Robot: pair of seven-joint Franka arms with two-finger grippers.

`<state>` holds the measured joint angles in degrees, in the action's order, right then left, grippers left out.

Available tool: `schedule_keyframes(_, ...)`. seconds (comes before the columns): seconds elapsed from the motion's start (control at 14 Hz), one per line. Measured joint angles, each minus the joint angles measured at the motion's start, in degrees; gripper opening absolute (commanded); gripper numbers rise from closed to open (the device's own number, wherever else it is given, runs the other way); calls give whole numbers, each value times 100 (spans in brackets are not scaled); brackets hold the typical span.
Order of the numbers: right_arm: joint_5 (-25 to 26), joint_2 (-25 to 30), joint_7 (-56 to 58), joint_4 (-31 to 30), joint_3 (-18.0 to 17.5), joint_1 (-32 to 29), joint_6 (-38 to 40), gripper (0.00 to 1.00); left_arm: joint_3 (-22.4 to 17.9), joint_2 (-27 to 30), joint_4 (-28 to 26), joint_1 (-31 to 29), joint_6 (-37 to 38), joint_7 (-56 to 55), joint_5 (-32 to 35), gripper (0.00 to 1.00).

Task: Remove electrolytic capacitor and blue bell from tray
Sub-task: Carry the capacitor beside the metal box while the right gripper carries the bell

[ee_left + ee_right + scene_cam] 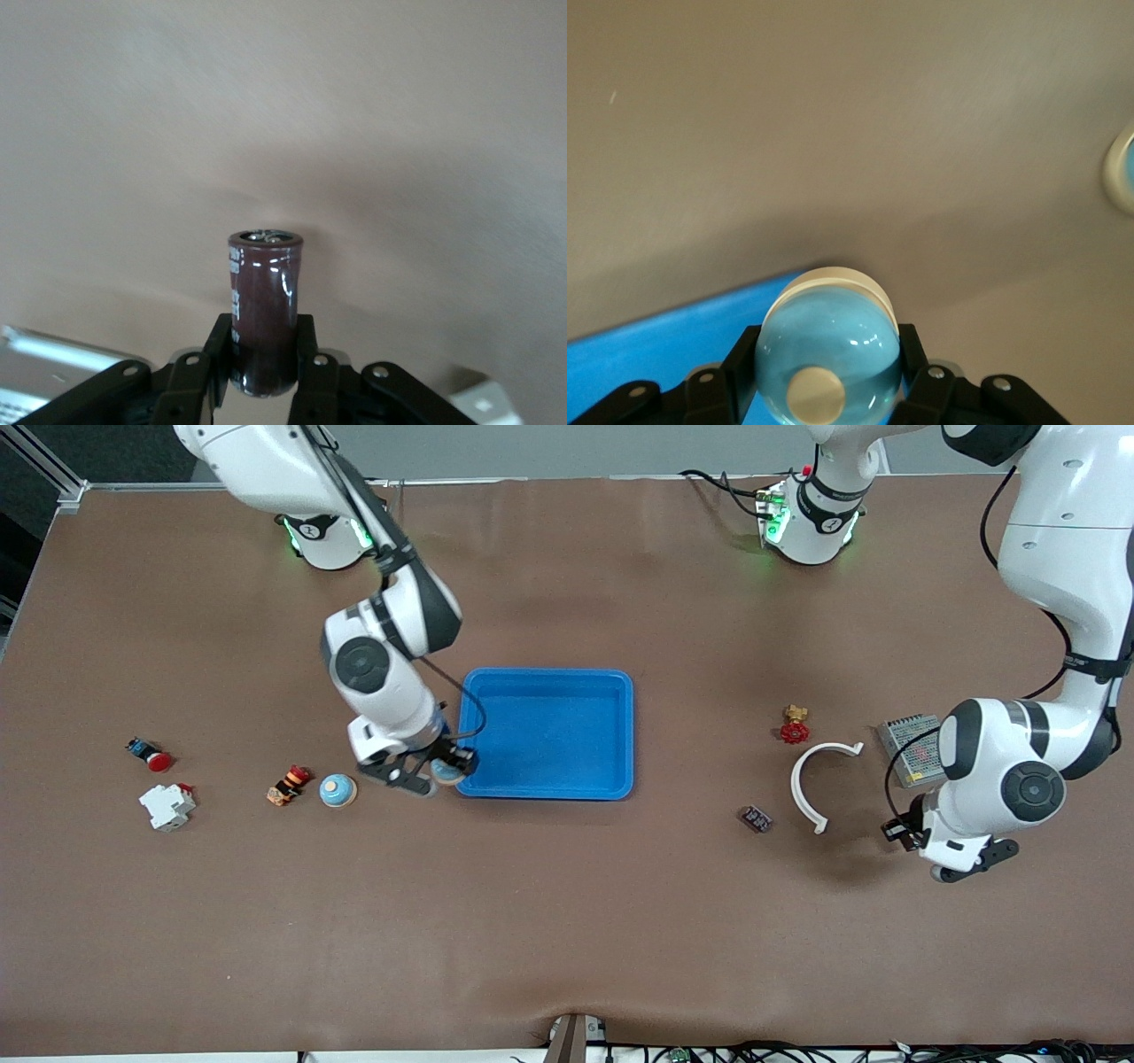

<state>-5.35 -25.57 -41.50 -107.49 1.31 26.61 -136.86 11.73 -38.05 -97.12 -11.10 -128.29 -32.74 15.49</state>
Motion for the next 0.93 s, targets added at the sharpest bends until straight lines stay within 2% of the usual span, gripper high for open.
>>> schedule_keyframes(0.14, 0, -301, 260, 388, 0, -227, 125, 0, 7, -2, -183, 153, 0, -207, 0, 0)
schedule_keyframes(0.43, 10, -1179, 298, 1285, -25, -265, 130, 0, 3, 10, -418, 118, -6, -227, 0, 0)
schedule_keyframes(0.5, 15, -1387, 336, 1512, -19, -280, 128, 0, 3, 51, -470, 109, -7, -227, 0, 10)
schedule_keyframes(0.57, 15, -1548, 430, 1679, -11, -320, 129, 0, 3, 118, -538, 108, -7, -227, 0, 59)
schedule_keyframes(0.64, 16, -1682, 535, 1803, -5, -380, 129, 0, 4, 202, -602, 109, -3, -227, 0, 100)
schedule_keyframes(0.93, 16, -2031, 871, 2118, -3, -608, 130, 0, 5, 567, -676, 111, 51, -227, 0, 100)
